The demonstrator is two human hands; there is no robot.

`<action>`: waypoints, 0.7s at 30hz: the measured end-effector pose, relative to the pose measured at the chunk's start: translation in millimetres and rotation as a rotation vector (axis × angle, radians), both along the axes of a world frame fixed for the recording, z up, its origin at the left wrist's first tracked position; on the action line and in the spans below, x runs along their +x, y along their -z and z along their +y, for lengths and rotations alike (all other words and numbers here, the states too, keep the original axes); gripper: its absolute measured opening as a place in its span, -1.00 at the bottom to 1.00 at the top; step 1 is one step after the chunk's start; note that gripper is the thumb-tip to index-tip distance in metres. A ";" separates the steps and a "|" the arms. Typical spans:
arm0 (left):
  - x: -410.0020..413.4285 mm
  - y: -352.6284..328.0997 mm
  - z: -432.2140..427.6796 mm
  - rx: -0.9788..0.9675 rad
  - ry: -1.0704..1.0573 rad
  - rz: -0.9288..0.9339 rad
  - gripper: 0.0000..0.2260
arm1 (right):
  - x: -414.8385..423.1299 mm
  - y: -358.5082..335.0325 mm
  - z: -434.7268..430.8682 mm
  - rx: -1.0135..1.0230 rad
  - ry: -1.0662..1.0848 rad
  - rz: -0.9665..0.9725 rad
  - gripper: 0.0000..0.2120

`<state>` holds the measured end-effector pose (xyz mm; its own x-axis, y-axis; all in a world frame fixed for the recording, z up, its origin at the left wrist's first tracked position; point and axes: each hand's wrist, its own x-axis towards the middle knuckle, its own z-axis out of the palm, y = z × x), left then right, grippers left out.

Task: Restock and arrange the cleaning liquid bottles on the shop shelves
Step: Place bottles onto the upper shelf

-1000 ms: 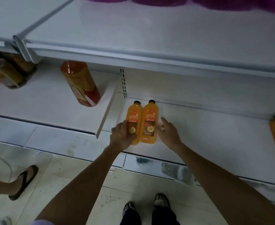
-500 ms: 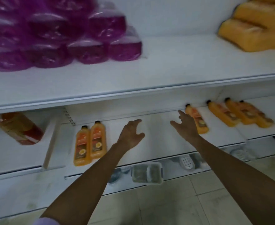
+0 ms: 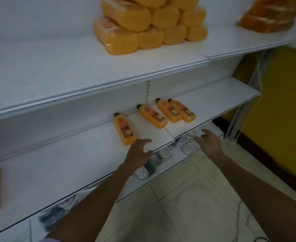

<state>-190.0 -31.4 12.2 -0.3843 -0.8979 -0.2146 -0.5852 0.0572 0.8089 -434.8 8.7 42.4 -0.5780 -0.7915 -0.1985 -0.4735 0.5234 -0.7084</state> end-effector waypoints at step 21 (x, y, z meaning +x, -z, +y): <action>-199.2 41.4 -181.3 0.154 -0.237 -0.003 -0.55 | -150.9 74.7 -198.6 0.142 -0.105 -0.062 -0.38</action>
<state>-389.2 -212.8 -29.3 -0.1666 -0.9193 -0.3566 -0.5697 -0.2055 0.7957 -585.7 -189.8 -32.3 -0.4767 -0.8084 -0.3453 -0.4889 0.5703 -0.6601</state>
